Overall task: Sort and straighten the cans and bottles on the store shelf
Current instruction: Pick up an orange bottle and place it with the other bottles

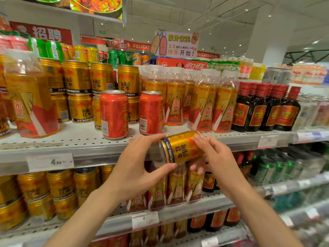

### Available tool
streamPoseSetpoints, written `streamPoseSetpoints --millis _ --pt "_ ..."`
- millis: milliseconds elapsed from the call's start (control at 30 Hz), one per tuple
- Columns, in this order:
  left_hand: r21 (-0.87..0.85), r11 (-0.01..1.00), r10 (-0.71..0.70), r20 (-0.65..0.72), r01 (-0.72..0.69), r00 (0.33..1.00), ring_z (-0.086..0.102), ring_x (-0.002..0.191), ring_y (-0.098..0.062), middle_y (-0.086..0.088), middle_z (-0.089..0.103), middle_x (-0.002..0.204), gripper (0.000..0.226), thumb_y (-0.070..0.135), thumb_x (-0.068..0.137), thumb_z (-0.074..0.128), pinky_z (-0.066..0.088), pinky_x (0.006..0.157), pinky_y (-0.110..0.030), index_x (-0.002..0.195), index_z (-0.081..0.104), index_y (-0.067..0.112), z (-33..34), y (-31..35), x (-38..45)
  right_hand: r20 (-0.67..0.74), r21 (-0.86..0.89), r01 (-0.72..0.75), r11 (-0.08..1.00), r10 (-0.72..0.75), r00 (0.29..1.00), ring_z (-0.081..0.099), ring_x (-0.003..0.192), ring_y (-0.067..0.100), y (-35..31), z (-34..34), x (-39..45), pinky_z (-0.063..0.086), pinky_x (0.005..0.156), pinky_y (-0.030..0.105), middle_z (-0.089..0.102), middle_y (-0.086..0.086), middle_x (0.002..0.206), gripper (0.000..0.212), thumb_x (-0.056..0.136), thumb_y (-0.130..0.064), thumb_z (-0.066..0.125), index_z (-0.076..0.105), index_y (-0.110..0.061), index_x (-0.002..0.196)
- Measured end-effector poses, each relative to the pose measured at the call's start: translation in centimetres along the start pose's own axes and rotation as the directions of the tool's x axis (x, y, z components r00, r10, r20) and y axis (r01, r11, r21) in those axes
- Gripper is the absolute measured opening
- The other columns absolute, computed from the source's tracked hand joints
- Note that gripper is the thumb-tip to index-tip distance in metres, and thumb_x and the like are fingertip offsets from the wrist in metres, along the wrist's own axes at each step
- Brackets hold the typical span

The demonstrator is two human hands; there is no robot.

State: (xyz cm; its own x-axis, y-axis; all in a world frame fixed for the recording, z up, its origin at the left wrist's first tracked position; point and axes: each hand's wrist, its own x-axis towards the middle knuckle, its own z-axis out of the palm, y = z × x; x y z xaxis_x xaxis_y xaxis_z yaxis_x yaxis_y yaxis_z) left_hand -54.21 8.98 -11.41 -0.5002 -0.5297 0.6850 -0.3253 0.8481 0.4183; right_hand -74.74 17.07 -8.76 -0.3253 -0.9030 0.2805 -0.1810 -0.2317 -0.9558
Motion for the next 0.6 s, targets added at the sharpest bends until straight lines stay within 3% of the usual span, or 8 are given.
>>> streamPoseSetpoints --millis 100,267,367,433,533,600 --pt "-0.013 1.000 0.027 0.064 -0.026 0.998 0.050 0.129 0.000 0.021 0.054 0.136 0.072 0.061 0.083 0.069 0.048 0.104 -0.032 0.144 0.045 0.033 -0.4 0.2 -1.0 0.003 -0.064 -0.001 0.998 0.001 1.000 0.067 0.060 0.022 0.8 -0.3 -1.5 0.053 0.052 0.032 0.074 0.000 0.075 0.048 0.083 -0.056 0.061 0.062 -0.008 0.089" --pt "0.024 0.999 -0.032 0.088 0.030 0.996 0.051 0.123 0.005 0.026 0.054 0.131 0.070 0.065 0.080 0.067 0.044 0.101 -0.018 0.142 0.046 0.037 -1.2 0.6 -2.8 0.031 -0.109 -0.011 0.994 0.015 0.999 0.072 0.070 0.032 1.9 0.0 -2.5 0.054 0.056 0.031 0.075 0.001 0.081 0.047 0.083 -0.060 0.062 0.063 -0.012 0.081" --pt "0.058 0.995 -0.087 0.096 0.082 0.992 0.052 0.118 0.008 0.032 0.052 0.127 0.070 0.067 0.078 0.066 0.043 0.096 -0.011 0.139 0.046 0.041 -2.0 0.6 -3.8 0.063 -0.096 -0.020 0.995 0.026 0.998 0.074 0.071 0.023 2.4 0.9 -2.6 0.054 0.055 0.030 0.075 0.005 0.087 0.051 0.082 -0.058 0.063 0.064 -0.007 0.086" --pt "0.079 0.990 -0.122 0.090 0.115 0.988 0.054 0.117 0.005 0.031 0.054 0.126 0.070 0.066 0.077 0.067 0.044 0.096 -0.015 0.139 0.046 0.042 -2.8 0.4 -4.6 0.082 -0.077 -0.022 0.997 0.028 0.996 0.073 0.069 0.020 2.4 1.8 -2.6 0.055 0.053 0.029 0.074 0.005 0.086 0.056 0.080 -0.058 0.065 0.065 -0.003 0.090" --pt "0.083 0.982 -0.177 0.081 0.170 0.981 0.057 0.116 0.000 0.027 0.058 0.123 0.069 0.062 0.077 0.072 0.048 0.094 -0.020 0.137 0.047 0.040 -4.5 -0.2 -5.9 0.109 -0.073 -0.022 0.997 0.030 0.994 0.072 0.071 0.029 2.2 3.9 -2.8 0.056 0.055 0.029 0.073 0.010 0.087 0.056 0.079 -0.057 0.067 0.066 -0.002 0.091" --pt "0.085 0.979 -0.193 0.071 0.187 0.979 0.058 0.115 -0.001 0.028 0.058 0.122 0.067 0.059 0.077 0.074 0.049 0.093 -0.020 0.136 0.048 0.040 -5.7 -0.9 -6.6 0.137 -0.070 -0.024 0.997 0.034 0.990 0.071 0.066 0.023 1.8 5.4 -3.0 0.056 0.056 0.030 0.073 0.007 0.084 0.055 0.081 -0.054 0.067 0.065 -0.001 0.091"
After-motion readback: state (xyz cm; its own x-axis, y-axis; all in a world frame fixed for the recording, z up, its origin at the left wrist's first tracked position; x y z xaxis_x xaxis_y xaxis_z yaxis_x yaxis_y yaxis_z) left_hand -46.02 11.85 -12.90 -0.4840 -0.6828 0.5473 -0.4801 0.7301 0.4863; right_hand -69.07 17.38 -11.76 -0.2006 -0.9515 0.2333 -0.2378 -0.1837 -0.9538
